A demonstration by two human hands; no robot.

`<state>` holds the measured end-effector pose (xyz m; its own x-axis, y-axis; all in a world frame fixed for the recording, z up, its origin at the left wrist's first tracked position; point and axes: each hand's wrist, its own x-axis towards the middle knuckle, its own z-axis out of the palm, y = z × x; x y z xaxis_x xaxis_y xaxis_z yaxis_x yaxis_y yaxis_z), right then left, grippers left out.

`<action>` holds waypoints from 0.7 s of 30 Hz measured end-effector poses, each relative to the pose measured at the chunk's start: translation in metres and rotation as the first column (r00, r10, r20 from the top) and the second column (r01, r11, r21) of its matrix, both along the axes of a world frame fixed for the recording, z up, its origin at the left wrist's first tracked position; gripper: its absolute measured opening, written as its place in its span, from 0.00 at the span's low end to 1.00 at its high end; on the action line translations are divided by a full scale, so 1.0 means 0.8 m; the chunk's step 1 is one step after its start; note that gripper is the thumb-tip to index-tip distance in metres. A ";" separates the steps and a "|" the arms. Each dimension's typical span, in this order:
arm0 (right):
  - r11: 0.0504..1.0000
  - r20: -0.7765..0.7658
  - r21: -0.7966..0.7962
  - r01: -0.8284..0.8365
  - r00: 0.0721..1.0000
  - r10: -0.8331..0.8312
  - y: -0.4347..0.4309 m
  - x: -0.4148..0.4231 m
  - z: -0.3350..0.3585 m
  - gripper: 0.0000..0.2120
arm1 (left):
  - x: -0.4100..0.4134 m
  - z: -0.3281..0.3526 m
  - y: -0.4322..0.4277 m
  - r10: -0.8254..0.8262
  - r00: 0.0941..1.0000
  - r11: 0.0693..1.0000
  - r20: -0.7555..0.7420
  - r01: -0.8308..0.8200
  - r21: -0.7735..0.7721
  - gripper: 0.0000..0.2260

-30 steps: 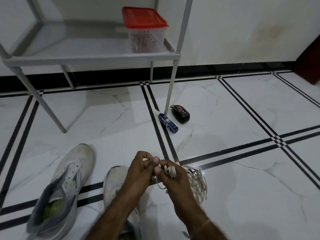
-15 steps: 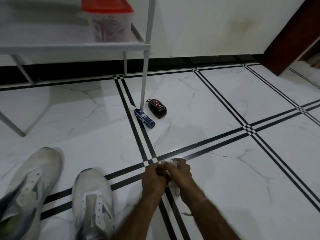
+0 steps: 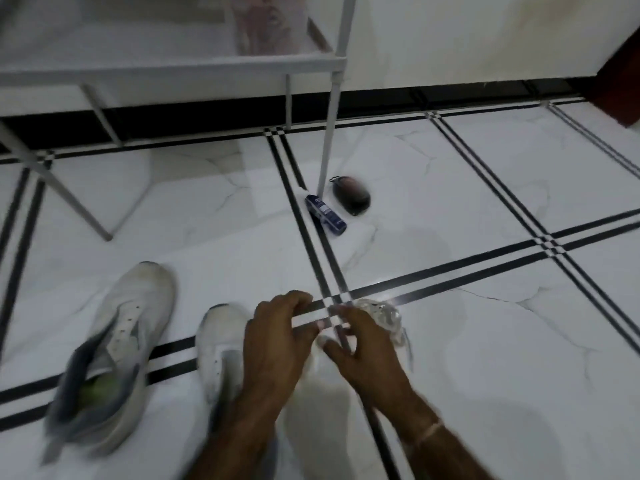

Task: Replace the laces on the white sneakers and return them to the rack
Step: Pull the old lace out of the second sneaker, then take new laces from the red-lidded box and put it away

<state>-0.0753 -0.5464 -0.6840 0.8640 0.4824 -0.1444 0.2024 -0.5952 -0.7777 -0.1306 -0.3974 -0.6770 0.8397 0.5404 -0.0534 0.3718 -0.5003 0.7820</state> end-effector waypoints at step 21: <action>0.980 -0.398 0.164 -0.109 0.902 0.167 0.192 -0.032 -0.033 0.23 | -0.132 0.016 0.198 0.375 0.919 0.915 -0.122 -0.346 0.208 0.20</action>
